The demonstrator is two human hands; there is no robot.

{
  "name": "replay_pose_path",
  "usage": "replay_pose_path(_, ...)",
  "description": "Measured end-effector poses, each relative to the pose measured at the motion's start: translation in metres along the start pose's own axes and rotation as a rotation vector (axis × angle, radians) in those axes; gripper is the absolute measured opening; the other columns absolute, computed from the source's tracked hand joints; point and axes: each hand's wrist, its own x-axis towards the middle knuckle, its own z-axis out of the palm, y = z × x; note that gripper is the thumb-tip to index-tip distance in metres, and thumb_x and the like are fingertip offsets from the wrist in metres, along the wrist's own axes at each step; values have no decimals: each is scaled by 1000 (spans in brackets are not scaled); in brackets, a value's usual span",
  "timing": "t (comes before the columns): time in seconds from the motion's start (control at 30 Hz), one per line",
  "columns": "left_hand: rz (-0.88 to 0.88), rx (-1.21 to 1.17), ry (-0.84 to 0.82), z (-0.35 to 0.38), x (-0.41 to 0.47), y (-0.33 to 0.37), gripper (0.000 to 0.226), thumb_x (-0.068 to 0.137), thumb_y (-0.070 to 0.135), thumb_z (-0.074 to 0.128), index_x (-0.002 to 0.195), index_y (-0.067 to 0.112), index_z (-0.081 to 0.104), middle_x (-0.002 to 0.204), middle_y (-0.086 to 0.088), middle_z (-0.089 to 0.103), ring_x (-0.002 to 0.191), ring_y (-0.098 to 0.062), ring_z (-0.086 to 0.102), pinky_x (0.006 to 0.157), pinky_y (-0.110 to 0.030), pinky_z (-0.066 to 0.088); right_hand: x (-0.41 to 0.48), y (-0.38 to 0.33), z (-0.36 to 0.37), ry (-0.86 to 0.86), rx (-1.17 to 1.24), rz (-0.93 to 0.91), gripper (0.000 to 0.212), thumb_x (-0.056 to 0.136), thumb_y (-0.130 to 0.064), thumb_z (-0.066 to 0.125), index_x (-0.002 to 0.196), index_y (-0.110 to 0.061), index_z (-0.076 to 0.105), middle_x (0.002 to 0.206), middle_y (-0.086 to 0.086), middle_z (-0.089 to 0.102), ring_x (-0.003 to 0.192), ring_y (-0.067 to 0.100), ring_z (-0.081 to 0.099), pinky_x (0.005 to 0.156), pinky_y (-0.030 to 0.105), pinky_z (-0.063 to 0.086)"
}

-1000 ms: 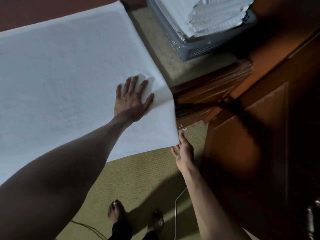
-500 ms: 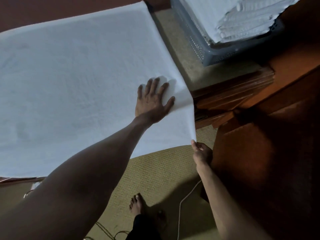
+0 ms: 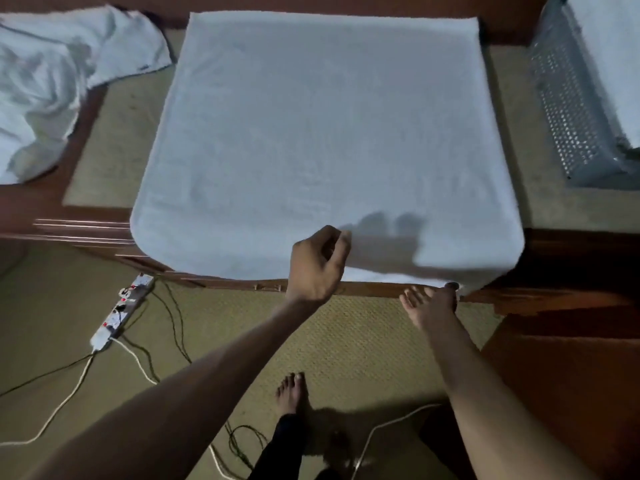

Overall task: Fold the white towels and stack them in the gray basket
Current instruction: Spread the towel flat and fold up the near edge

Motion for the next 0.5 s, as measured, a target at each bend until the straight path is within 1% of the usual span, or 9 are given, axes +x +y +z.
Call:
replay_pose_path(0.07,-131,-36,99,-18,-29,-33,45,104,44,52,75,13,67,64,-14,62,57,-27,57,53,-40,44,-1,3,14,14,14,-48,64,103,-65,24,127,-15,56,105,10,71,101,28,64,96,42,54)
replay_pose_path(0.1,-218,-77,179,-24,-42,-48,47,104,44,51,73,12,68,62,-15,62,53,-22,54,50,-37,43,-1,4,18,8,21,-79,63,103,-67,23,122,-18,58,99,10,70,92,28,64,93,44,55)
replay_pose_path(0.17,-468,-232,380,-35,-55,-75,55,106,46,49,72,6,68,58,-11,62,48,-17,52,48,-30,39,5,6,24,6,58,-128,67,101,-69,20,132,-21,56,114,10,65,97,31,63,97,48,51)
replay_pose_path(0.23,-801,-549,542,-47,-56,-95,54,105,52,45,81,8,64,65,-5,61,50,-16,50,51,-28,35,9,7,26,68,63,-114,77,98,-74,20,139,-18,52,119,10,61,98,29,60,100,47,49)
replay_pose_path(0.3,-1014,-904,608,-59,-45,-112,53,100,65,44,101,14,60,86,-4,61,70,-19,57,66,-33,43,10,8,23,123,52,-134,82,94,-79,22,137,-15,51,117,9,57,99,26,58,104,45,46)
replay_pose_path(0.37,-1049,-1127,675,-69,-32,-125,64,93,76,45,117,18,58,105,-4,62,98,-23,63,95,-40,46,21,9,13,159,142,-170,83,89,-84,29,137,-21,53,131,6,58,114,26,59,105,46,48)
replay_pose_path(0.4,-1035,-1195,711,-74,-26,-131,68,89,80,47,117,18,57,107,-4,62,102,-24,62,102,-42,43,35,8,7,141,181,-183,86,82,-89,36,139,-27,56,138,4,58,122,28,59,103,52,49)
replay_pose_path(0.47,-1003,-1289,719,-82,-18,-134,73,86,83,48,112,16,58,105,-4,63,100,-24,61,100,-43,44,48,10,-1,116,250,-245,93,67,-98,45,136,-38,60,142,1,58,127,33,57,101,63,46)
replay_pose_path(0.5,-984,-1326,701,-84,-16,-135,78,85,84,48,116,14,61,112,-6,67,104,-26,63,100,-45,46,35,12,-2,94,266,-267,86,70,-96,43,133,-40,61,142,-1,59,126,32,58,104,62,45)
